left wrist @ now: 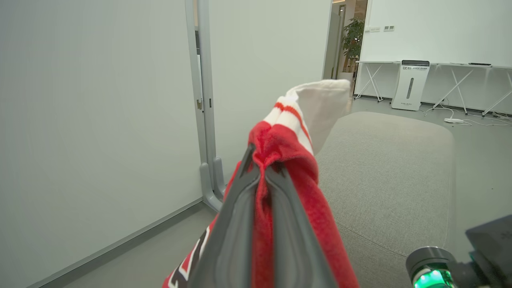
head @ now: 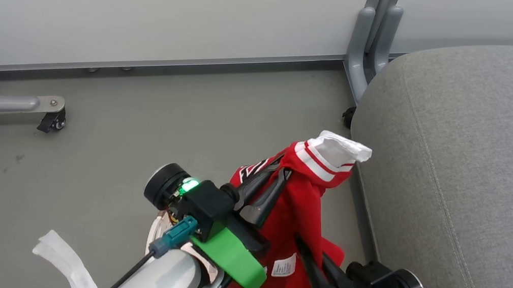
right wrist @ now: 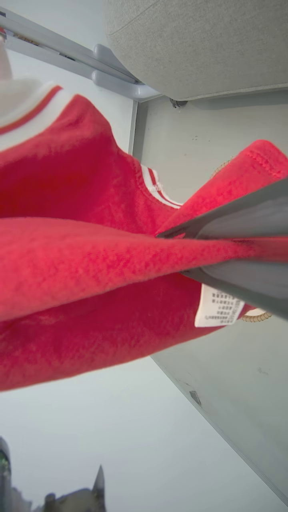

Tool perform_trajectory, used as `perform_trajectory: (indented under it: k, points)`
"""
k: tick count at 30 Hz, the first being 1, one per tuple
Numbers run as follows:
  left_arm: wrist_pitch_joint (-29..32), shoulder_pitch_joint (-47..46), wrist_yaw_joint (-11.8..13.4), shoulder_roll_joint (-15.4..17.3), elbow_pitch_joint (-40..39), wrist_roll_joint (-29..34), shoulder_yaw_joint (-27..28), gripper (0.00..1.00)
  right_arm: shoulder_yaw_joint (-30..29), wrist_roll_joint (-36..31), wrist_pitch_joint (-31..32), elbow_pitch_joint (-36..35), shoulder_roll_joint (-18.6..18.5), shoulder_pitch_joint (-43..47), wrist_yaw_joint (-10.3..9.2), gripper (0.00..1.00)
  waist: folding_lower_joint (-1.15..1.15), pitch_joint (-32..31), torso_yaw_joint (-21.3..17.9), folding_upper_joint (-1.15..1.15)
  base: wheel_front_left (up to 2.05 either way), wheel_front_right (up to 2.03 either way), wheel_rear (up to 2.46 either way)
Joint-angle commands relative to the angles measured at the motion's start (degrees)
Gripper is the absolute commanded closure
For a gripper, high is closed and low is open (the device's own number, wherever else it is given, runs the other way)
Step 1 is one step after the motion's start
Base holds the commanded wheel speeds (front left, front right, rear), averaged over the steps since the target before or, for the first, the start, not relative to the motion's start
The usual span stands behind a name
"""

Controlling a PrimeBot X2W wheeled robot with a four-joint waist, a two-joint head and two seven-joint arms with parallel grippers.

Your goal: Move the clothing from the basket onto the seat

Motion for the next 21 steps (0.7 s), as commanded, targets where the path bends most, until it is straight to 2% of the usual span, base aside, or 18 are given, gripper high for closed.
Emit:
perform_trajectory:
  k: [1, 5, 6, 7, 21]
  points:
    - [-0.01, -0.64, 0.24, 0.29, 0.09, -0.32, 0.18, 1.0, 0.05, 0.49, -0.09, -0.19, -0.31, -0.12, -0.04, 1.0, 0.0, -0.04, 0.01, 0.12, 0.0, 0.0, 0.0]
    - [0.04, -0.39, 0.45, 0.24, 0.52, -0.81, 0.14, 1.0, -0.13, 0.45, -0.09, -0.59, -0.47, 0.17, -0.04, 1.0, 0.0, -0.15, 0.08, 0.12, 0.0, 0.0, 0.0]
    - [0.01, -0.23, 0.53, 0.17, 0.51, -0.97, 0.11, 0.69, -0.12, 0.45, -0.09, -0.66, -0.55, 0.25, -0.04, 1.0, 0.0, -0.2, 0.1, 0.12, 0.0, 0.0, 0.0]
    - [0.02, -0.15, 0.55, 0.15, 0.53, -0.99, -0.03, 0.0, -0.11, 0.46, -0.09, -0.72, -0.59, 0.33, -0.04, 1.0, 0.0, -0.25, 0.12, 0.12, 0.0, 0.0, 0.0]
    - [-0.08, -0.01, 0.87, 0.71, 0.75, -1.74, -0.36, 0.0, -0.84, -0.06, -0.1, -1.43, -0.94, 0.32, -0.04, 1.0, 0.0, -0.05, 0.11, 0.12, 0.0, 0.0, 0.0]
